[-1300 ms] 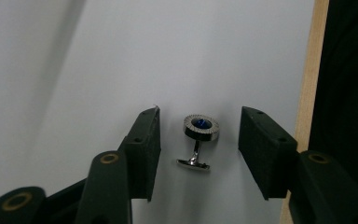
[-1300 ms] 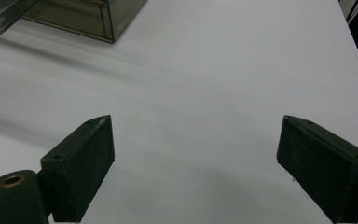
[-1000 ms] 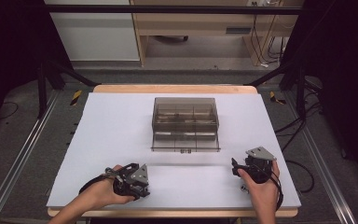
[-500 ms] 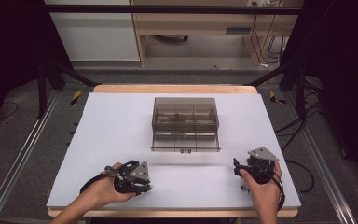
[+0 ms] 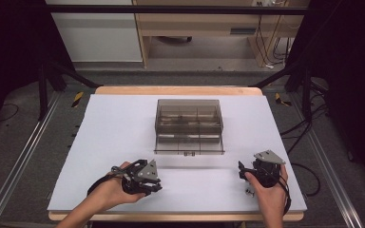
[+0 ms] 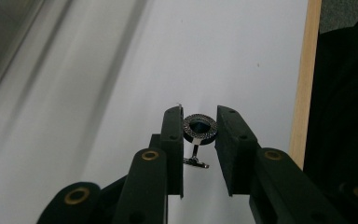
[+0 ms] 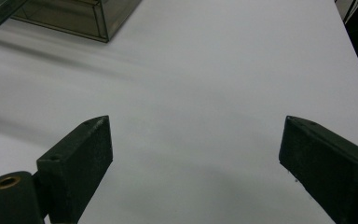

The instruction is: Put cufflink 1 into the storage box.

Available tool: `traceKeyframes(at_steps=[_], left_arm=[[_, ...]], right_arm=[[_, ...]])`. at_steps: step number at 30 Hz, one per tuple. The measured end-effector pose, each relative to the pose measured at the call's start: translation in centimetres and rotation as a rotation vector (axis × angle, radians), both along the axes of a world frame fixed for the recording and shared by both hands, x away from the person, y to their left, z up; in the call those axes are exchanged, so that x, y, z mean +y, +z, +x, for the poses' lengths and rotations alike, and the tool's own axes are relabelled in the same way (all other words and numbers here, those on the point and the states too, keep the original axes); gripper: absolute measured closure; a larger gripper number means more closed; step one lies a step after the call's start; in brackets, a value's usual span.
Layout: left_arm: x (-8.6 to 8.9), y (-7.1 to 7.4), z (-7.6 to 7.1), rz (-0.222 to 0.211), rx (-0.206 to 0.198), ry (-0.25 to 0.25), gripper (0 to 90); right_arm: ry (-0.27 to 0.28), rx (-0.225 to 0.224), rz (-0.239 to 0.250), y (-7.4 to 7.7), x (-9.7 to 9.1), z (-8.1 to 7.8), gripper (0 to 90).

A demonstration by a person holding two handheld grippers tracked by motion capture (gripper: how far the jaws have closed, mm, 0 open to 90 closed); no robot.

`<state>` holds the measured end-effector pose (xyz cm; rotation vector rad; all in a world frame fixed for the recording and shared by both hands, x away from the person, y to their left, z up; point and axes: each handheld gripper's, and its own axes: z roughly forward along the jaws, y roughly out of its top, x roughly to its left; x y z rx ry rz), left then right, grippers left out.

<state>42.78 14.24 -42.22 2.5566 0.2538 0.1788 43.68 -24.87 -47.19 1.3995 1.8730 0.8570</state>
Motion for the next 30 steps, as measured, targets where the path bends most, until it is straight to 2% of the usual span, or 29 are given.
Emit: traceKeyframes(at_steps=[4, 10, 11, 13, 15, 18, 30], left_arm=[[-1.2, 0.9, 0.3, -0.017, -0.012, -0.001, 73.0], [-2.6, 2.6, 0.8, -0.015, -0.042, -0.013, 73.0], [-2.7, 3.0, 0.9, -0.029, -0.048, -0.010, 73.0], [-2.8, 3.9, 1.4, -0.049, -0.058, -0.005, 73.0], [-3.0, 4.8, 1.9, -0.050, -0.075, -0.002, 73.0], [-3.2, 5.9, 2.9, -0.066, -0.081, 0.009, 73.0], [-4.6, 7.7, 5.4, -0.054, -0.109, 0.028, 73.0]], right_arm=[[0.001, -0.001, 0.000, 0.0, 0.0, 0.0, 10.1], [0.009, -0.001, -0.009, 0.0, 0.1, 0.0, 10.2], [0.010, 0.000, -0.007, 0.0, 0.1, 0.0, 10.2], [0.007, 0.000, -0.005, 0.0, 0.0, 0.0, 10.2], [0.003, -0.003, 0.002, 0.0, -0.1, 0.0, 10.2], [0.003, -0.001, 0.001, 0.0, -0.1, 0.0, 10.2], [0.007, 0.001, -0.012, 0.0, 0.0, 0.0, 10.4]])
